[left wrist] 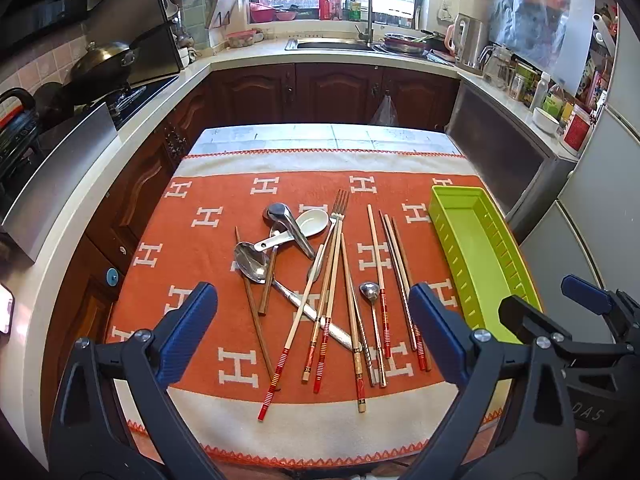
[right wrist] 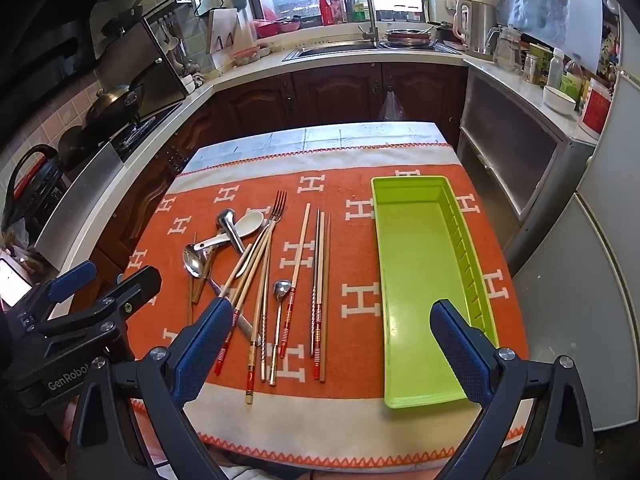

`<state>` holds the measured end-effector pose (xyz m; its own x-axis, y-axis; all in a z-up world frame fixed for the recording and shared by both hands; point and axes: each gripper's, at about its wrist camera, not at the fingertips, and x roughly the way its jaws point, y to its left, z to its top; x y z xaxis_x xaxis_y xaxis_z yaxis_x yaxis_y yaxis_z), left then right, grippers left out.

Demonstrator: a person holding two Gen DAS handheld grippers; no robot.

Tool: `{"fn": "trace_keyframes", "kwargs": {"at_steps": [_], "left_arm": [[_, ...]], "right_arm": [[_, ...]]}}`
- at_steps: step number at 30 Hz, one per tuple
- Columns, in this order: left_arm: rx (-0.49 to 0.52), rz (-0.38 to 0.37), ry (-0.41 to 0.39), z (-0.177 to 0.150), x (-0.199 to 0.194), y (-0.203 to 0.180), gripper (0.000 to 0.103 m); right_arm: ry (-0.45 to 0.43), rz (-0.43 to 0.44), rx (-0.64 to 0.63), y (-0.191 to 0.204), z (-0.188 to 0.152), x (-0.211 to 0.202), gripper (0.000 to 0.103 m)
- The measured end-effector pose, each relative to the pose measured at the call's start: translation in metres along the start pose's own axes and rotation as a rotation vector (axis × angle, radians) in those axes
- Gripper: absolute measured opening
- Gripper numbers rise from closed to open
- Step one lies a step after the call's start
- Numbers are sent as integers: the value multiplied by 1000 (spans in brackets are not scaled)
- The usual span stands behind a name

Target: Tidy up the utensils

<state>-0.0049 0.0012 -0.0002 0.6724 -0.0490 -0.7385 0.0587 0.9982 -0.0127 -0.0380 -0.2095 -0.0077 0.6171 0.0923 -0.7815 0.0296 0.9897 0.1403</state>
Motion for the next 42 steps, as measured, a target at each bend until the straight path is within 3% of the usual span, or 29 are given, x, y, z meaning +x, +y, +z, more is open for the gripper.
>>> {"fn": "trace_keyframes", "kwargs": {"at_steps": [42], "left_arm": [[4, 44, 30, -4, -2, 6, 96]], "right_arm": [[41, 14, 9, 6, -3, 11, 101]]}}
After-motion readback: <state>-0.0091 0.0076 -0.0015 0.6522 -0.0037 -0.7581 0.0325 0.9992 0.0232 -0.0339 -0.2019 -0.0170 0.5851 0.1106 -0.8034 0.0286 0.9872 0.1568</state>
